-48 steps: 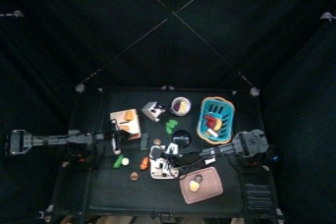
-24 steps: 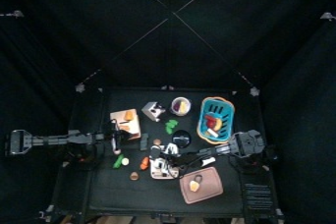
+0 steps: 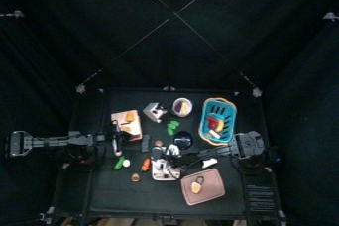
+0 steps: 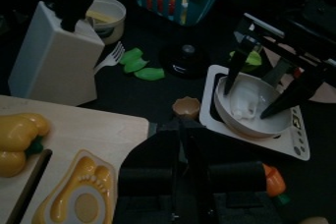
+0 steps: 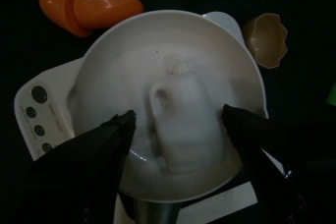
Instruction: Grab detergent
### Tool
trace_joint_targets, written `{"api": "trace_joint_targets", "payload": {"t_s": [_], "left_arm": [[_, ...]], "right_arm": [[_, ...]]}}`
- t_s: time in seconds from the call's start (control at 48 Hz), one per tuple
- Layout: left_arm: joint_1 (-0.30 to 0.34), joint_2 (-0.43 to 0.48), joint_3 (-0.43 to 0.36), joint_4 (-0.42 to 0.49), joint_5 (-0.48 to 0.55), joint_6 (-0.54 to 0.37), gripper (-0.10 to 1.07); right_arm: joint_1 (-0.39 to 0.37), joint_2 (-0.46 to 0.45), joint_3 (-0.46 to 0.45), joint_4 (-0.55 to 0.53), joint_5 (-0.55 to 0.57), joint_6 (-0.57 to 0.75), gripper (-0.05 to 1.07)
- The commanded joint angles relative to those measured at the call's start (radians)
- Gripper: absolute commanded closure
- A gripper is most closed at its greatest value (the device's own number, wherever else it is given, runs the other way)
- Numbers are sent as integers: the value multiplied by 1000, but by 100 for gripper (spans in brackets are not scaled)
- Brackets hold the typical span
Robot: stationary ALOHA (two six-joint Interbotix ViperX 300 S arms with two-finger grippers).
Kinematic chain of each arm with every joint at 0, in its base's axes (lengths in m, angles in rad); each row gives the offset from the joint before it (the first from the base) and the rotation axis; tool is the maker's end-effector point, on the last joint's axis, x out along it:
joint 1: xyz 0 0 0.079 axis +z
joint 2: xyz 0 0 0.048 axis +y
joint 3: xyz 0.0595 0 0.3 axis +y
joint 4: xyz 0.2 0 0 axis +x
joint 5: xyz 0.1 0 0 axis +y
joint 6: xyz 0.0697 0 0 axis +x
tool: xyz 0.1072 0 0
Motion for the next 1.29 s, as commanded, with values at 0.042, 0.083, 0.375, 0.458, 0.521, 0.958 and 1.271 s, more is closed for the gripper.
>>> {"api": "trace_joint_targets", "payload": {"t_s": [0.042, 0.083, 0.375, 0.458, 0.521, 0.958, 1.271], "left_arm": [[5, 2, -15, 2, -3, 2, 48], [6, 2, -14, 2, -3, 2, 48], [12, 2, -14, 0, -3, 2, 48], [12, 2, -14, 2, -3, 2, 48], [12, 2, -14, 2, -3, 2, 48], [12, 2, -14, 2, -3, 2, 48], [12, 2, -14, 0, -3, 2, 48]], "right_arm": [[-9, -26, 0, 9, -9, -2, 2], [-9, -26, 0, 9, -11, -2, 2], [-14, -26, 0, 9, -12, 0, 15], [-18, -26, 0, 9, -12, 0, 23], [-21, -26, -3, 9, -12, 0, 29], [-26, -86, -43, 9, -8, 3, 39], [-26, -109, -48, 9, -11, 5, 40]]}}
